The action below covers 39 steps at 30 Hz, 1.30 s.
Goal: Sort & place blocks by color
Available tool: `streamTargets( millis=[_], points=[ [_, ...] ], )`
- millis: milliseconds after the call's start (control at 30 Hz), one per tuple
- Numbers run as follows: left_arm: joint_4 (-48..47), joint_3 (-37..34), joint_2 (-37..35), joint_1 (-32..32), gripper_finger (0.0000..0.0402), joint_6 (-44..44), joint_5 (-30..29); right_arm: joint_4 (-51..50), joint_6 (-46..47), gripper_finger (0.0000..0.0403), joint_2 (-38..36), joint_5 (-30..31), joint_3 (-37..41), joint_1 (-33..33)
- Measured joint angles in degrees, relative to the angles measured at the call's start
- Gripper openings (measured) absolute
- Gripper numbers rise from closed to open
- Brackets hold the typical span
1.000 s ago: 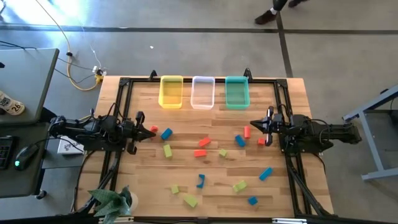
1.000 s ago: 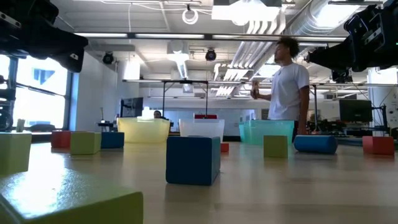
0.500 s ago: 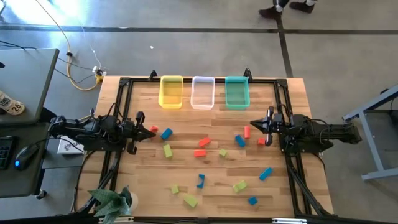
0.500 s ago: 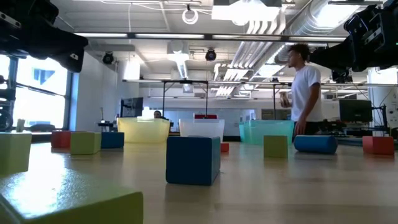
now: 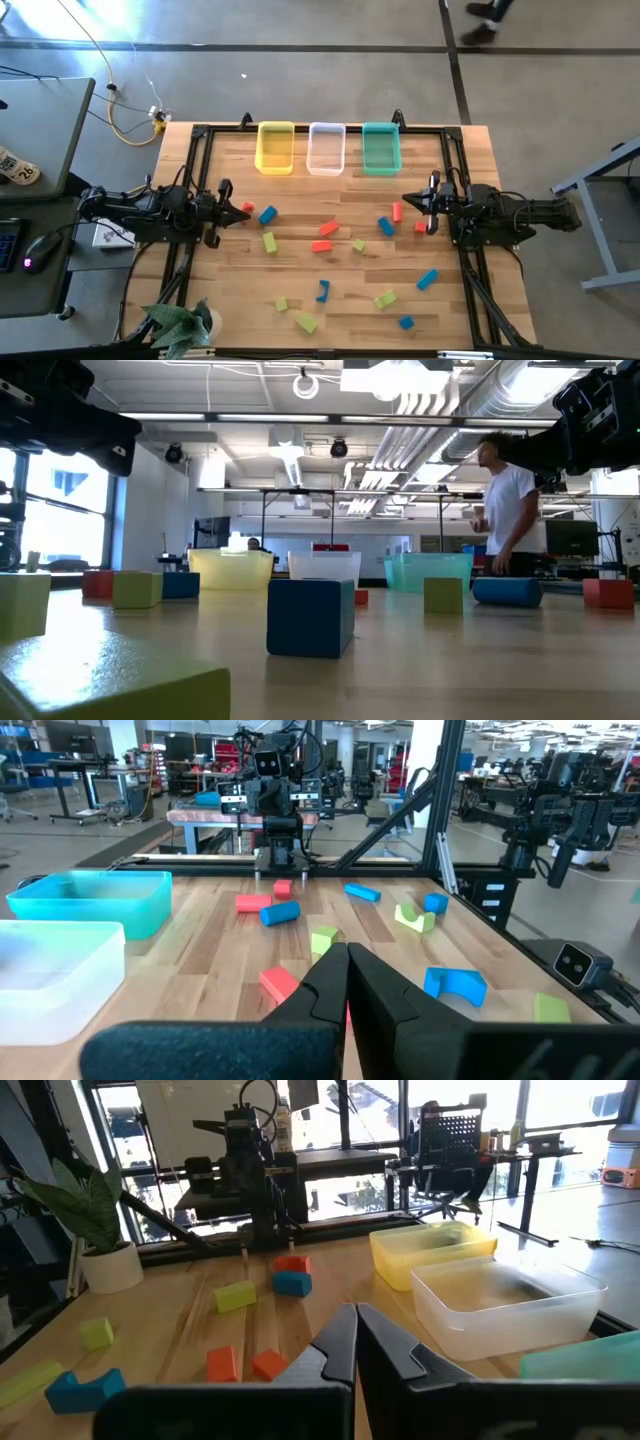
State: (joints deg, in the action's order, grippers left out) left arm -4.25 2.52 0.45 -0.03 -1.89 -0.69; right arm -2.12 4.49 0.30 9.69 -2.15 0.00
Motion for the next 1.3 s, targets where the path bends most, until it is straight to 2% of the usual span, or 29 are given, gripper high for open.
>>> streamTargets(
  millis=[700, 1033, 1300],
  points=[
    [0.0, 0.02, 0.0, 0.0, 0.0, -0.06, 0.0, 0.0, 0.0, 0.0, -0.01, 0.0, 0.0, 0.0],
    [1.08, 0.0, 0.02, 0.0, 0.0, -12.63, 0.0, 0.01, 0.0, 0.0, 0.02, 0.0, 0.0, -0.01],
    [4.24, 0.02, 0.02, 0.0, 0.0, -14.01, 0.01, -0.01, 0.0, 0.0, 0.0, 0.0, 0.0, 0.0]
  ],
)
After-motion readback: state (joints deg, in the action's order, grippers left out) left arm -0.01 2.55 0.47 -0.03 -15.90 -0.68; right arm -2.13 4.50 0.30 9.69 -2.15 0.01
